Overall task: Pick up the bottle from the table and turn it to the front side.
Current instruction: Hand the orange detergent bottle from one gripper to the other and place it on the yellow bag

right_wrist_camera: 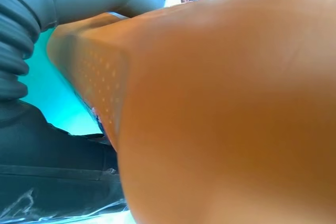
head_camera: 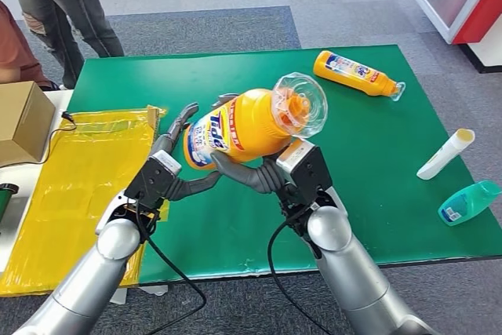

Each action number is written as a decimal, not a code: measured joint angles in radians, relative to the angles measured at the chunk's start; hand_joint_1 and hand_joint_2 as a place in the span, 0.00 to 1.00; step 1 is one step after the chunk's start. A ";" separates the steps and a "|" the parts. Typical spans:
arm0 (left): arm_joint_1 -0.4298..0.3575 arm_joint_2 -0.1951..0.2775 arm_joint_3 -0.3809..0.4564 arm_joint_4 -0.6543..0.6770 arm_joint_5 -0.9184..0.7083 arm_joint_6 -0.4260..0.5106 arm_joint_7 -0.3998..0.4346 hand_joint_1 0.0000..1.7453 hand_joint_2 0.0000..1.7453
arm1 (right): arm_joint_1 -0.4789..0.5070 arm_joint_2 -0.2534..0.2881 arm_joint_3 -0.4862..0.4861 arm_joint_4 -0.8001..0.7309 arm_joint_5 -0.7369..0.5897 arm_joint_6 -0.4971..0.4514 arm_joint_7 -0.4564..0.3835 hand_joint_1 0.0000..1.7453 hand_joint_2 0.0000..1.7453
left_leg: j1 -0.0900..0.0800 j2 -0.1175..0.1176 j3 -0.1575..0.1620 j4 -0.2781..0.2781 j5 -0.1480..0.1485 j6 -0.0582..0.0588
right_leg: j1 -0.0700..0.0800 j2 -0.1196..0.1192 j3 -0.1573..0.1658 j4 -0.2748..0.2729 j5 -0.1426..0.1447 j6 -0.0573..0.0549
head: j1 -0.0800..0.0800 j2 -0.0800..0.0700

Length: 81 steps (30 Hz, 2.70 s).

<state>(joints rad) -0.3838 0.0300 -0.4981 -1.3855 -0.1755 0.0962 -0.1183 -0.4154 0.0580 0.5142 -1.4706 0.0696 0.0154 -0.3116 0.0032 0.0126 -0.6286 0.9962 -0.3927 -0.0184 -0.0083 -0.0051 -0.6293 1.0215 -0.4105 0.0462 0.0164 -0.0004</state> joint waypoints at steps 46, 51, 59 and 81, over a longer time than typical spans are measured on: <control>-0.017 -0.027 -0.051 -0.128 -0.072 0.005 0.004 0.50 1.00 | 0.033 0.000 -0.032 0.014 0.022 -0.002 -0.017 1.00 1.00 | 0.000 0.000 0.000 0.000 0.000 0.000 | 0.000 0.000 0.000 0.000 0.000 0.000 | 0.000 0.000; -0.018 -0.027 -0.060 -0.128 -0.072 -0.002 0.008 1.00 1.00 | 0.033 0.000 -0.032 0.013 0.022 -0.002 -0.017 1.00 1.00 | 0.000 0.000 0.000 0.000 0.000 0.000 | 0.000 0.000 0.000 0.000 0.000 0.000 | 0.000 0.000; -0.024 -0.026 -0.065 -0.128 -0.059 -0.008 0.009 1.00 1.00 | 0.038 0.000 -0.032 0.005 0.022 -0.001 -0.017 1.00 1.00 | 0.000 0.000 0.000 0.000 0.000 0.000 | 0.000 0.000 0.000 0.000 0.000 0.000 | 0.000 0.000; -0.023 -0.016 -0.062 -0.141 -0.018 -0.009 -0.002 1.00 1.00 | 0.021 -0.001 -0.032 0.032 0.021 0.035 0.012 0.00 1.00 | 0.000 0.000 0.000 0.000 0.000 0.000 | 0.000 0.000 0.000 0.000 0.000 0.000 | 0.000 0.000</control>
<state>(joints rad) -0.4071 0.0143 -0.5598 -1.5268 -0.1932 0.0875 -0.1204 -0.3943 0.0571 0.4822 -1.4384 0.0908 0.0502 -0.2996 0.0033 0.0126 -0.6286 0.9962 -0.3926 -0.0185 -0.0083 -0.0051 -0.6291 1.0216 -0.4105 0.0462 0.0163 -0.0004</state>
